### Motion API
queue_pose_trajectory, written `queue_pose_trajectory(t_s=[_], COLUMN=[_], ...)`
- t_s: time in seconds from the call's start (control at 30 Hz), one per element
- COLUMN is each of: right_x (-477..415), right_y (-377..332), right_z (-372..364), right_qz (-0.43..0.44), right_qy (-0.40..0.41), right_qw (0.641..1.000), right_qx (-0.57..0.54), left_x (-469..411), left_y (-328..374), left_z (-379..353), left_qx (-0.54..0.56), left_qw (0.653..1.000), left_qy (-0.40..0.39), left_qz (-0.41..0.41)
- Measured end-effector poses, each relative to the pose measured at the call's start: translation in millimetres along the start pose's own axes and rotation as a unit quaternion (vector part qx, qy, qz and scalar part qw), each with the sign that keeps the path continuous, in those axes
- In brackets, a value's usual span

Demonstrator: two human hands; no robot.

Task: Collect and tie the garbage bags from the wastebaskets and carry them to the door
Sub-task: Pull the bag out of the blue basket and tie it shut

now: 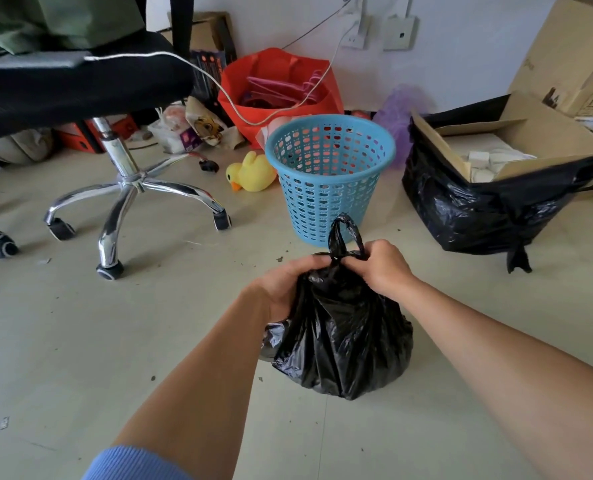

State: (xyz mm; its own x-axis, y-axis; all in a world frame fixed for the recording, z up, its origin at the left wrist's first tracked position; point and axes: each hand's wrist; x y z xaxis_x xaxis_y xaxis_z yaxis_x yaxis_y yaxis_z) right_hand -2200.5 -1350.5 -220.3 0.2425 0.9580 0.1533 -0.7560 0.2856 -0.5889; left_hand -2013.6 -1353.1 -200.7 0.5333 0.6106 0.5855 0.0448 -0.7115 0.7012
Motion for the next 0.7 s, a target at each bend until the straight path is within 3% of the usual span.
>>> queue_pose_trajectory(t_s=[0.07,0.13,0.27,0.33,0.4,0.5,0.6,0.7], right_x=[1.4,2.3,4.8,5.1,4.3,1.9,-2.3,-6.6], right_y=[-0.2,-1.4,-5.9,-8.5,-10.5,-9.0,-3.5,-2.4], right_z=[-1.0,-1.5,-10.7,-15.2,-17.2,-15.4,-13.0,-10.1], right_qz=[0.002,-0.002,0.005,0.012,0.010,-0.024,-0.085,-0.163], right_qy=[0.007,0.003,-0.022,-0.033,-0.037,-0.024,-0.004,-0.001], right_qw=[1.000,0.994,0.984,0.981,0.981,0.977,0.962,0.931], right_qx=[-0.024,-0.109,-0.179,-0.192,-0.192,-0.209,-0.258,-0.327], left_x=[-7.3,-17.5,-29.4,-29.0,-27.3,-22.8,-12.7,-6.0], left_y=[-2.1,-6.7,-13.9,-14.0,-10.6,0.2,7.0,10.4], left_z=[2.4,5.7,7.5,6.9,6.0,8.4,10.8,10.2], left_qx=[-0.025,-0.076,-0.244,-0.261,-0.141,0.071,0.156,0.237], left_qw=[0.998,0.981,0.907,0.882,0.911,0.948,0.959,0.949], left_qy=[0.065,0.179,0.340,0.387,0.382,0.305,0.230,0.180], left_qz=[0.008,-0.007,-0.050,-0.063,-0.071,-0.056,-0.049,-0.100])
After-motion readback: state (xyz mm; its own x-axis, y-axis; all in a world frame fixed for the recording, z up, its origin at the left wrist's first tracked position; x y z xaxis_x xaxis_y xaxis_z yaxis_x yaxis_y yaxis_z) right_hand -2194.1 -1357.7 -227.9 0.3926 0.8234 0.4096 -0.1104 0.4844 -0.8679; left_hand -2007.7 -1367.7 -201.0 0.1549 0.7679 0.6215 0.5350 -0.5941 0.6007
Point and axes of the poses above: each hand's wrist, its own x-axis away from the middle knuckle, its own z-axis out of the back of the hand, y = z × x, and after that the axes turned 7 degrees about x, right-handed
